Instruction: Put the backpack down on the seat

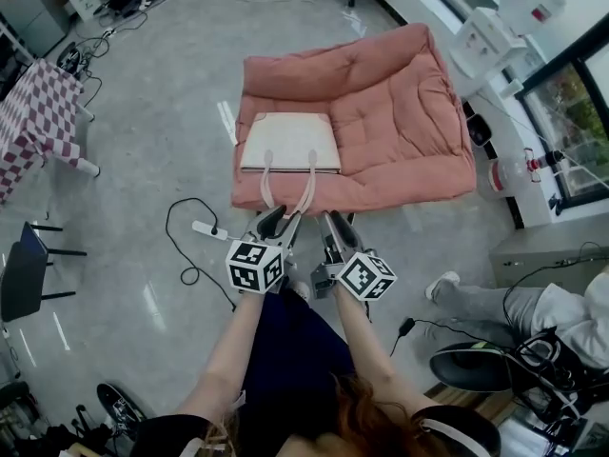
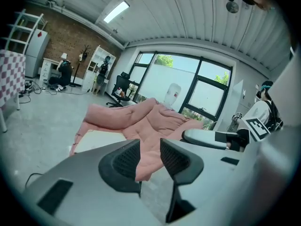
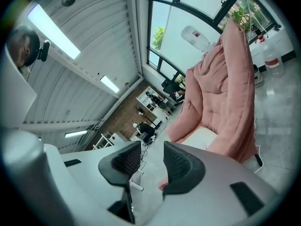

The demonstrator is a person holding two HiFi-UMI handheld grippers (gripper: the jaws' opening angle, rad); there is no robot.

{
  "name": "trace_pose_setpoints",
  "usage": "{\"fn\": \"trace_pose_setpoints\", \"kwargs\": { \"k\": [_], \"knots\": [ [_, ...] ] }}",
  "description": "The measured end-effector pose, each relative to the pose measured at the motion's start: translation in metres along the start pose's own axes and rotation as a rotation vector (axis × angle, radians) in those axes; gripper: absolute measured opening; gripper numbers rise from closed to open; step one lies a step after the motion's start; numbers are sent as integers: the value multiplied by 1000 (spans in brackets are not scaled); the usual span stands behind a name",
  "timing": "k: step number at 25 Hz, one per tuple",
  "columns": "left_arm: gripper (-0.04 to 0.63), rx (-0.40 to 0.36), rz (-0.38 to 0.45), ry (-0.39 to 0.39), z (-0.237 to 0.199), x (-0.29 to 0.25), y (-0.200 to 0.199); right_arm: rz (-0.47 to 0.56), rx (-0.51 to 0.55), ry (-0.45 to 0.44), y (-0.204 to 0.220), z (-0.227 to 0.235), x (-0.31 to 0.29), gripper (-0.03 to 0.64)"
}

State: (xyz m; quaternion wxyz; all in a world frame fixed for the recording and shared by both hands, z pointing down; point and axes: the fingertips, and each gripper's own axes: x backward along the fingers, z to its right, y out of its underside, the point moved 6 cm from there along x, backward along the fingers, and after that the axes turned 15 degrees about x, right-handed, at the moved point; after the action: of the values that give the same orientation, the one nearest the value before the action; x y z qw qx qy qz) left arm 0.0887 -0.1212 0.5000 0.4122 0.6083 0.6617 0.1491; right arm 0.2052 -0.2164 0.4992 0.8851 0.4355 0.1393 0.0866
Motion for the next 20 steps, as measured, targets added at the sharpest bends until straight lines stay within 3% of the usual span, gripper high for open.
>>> {"fn": "trace_pose_setpoints", "kwargs": {
  "k": [3, 6, 9, 13, 17, 20],
  "knots": [
    [104, -26, 17, -5, 12, 11, -6, 49, -26, 10, -12, -11, 14, 103],
    [73, -51, 24, 10, 27, 20, -9, 79, -72, -13, -21, -23, 27, 81],
    [53, -75, 35, 38, 43, 33, -12, 98, -103, -90, -28, -45, 36, 69],
    [34, -92, 67, 49, 62, 47, -15, 63, -39, -135, -36, -65, 50, 64],
    [26, -107, 96, 46, 76, 57, -27, -45, 24, -90, -43, -73, 55, 51],
    [23, -129, 106, 40, 88, 63, -38, -62, 115, -68, -58, -81, 61, 44]
  ]
}}
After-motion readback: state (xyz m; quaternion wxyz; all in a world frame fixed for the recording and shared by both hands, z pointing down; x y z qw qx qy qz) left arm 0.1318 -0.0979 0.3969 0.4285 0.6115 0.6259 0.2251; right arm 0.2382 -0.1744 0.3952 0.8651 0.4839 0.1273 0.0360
